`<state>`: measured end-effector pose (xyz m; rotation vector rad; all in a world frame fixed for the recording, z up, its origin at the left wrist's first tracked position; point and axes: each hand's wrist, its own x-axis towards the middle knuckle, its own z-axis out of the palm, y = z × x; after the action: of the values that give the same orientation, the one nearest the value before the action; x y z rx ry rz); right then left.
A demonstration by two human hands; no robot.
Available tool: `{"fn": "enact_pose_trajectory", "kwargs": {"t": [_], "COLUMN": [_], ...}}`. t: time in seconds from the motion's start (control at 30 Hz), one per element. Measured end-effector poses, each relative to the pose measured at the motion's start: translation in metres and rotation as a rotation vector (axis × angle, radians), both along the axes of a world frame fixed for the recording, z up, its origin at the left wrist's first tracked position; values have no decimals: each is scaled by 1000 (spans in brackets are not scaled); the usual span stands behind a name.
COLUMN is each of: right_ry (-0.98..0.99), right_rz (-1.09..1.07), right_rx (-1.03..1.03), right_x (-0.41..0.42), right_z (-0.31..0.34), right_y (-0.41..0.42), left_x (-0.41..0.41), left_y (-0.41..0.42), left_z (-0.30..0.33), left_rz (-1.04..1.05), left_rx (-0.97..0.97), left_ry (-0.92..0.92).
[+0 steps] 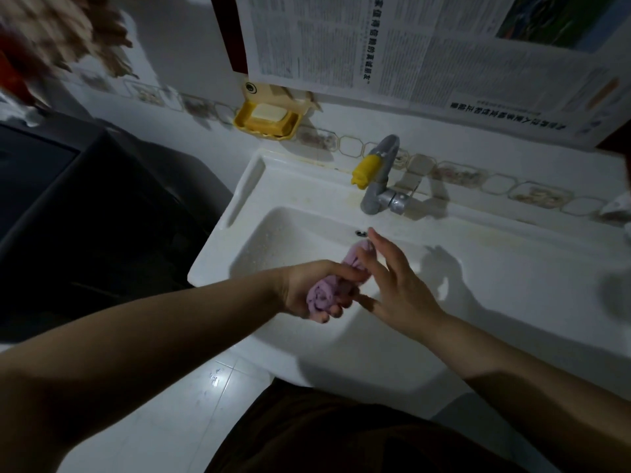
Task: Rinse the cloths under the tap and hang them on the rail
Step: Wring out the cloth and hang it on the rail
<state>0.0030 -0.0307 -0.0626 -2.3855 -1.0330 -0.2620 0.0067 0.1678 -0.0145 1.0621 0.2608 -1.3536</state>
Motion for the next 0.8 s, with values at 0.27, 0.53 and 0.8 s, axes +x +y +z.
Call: {"fn": "enact_pose_trajectory", "kwargs": {"t": [0.27,0.53,0.8], "right_ry": [-337,-101,935], "right_rz": [156,79,-489], "right_rx": [82,-715,-178], "right_x": [25,30,14], "right_z": [27,42,31], "right_y": [22,63,123], "left_x": [-28,0,42], "left_y": [7,22,72], "left_z": [-16,-6,-9], "left_rz": [-16,-325,-981], "left_rx": [-564,612,950], "left_ry": [155,-636,-1826]}}
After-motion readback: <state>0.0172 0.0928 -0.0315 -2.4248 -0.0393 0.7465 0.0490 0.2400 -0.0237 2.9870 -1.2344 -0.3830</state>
